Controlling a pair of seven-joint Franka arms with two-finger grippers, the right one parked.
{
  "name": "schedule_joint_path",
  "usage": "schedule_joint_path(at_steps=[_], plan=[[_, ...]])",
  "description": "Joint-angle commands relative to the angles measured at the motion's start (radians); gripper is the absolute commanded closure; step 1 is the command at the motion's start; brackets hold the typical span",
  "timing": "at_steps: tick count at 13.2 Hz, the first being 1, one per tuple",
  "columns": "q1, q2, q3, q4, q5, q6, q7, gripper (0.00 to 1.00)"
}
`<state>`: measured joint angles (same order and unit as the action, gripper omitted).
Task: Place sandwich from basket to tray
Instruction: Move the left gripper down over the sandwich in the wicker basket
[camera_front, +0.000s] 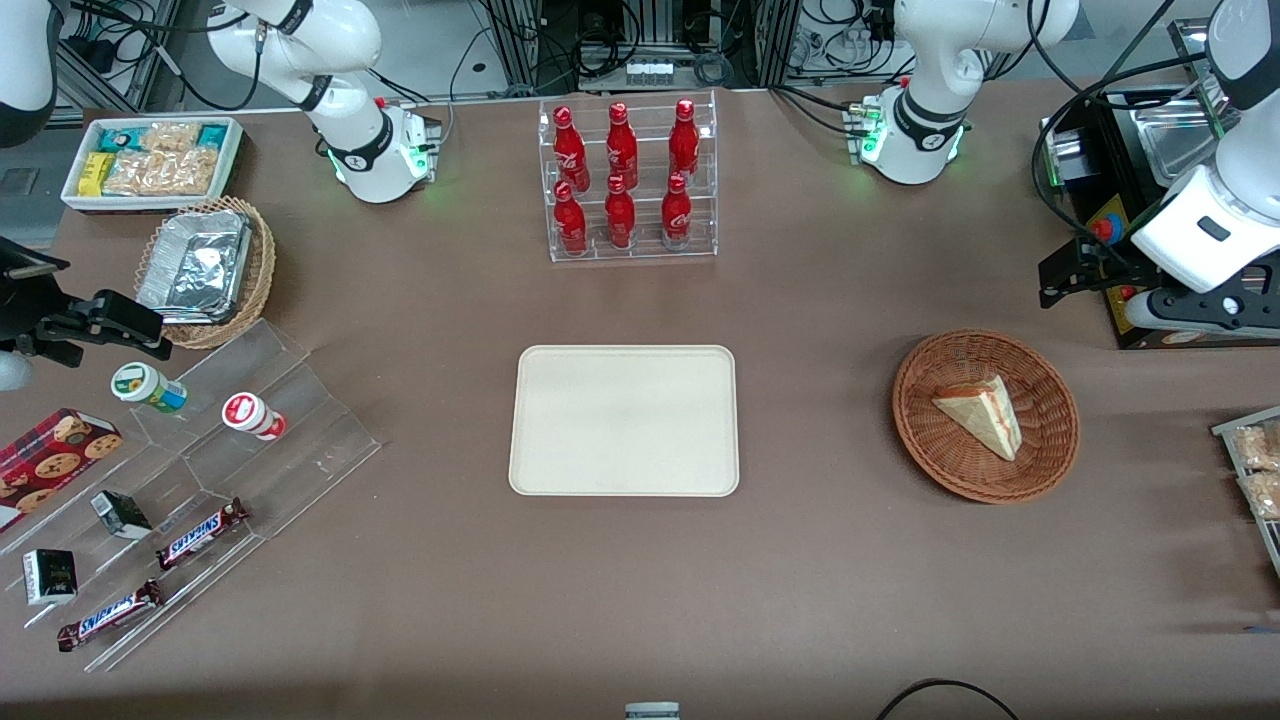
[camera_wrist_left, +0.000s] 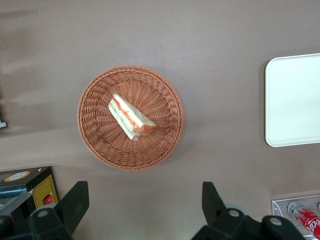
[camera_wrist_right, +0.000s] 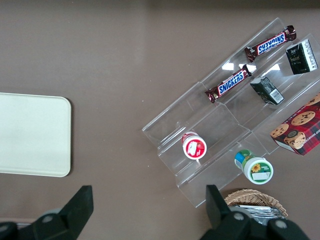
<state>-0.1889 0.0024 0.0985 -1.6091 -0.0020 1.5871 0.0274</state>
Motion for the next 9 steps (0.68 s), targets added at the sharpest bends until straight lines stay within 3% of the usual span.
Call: schedule_joint_path(at_steps=[1, 6, 9], plan=[[-0.004, -0.004, -0.002, 0.005, 0.014, 0.007, -0.011, 0.0], [0.019, 0.019, 0.01, 0.0, 0.013, 0.008, 0.0, 0.0], [0.084, 0.047, 0.01, -0.011, 0.013, 0.016, 0.002, 0.0]])
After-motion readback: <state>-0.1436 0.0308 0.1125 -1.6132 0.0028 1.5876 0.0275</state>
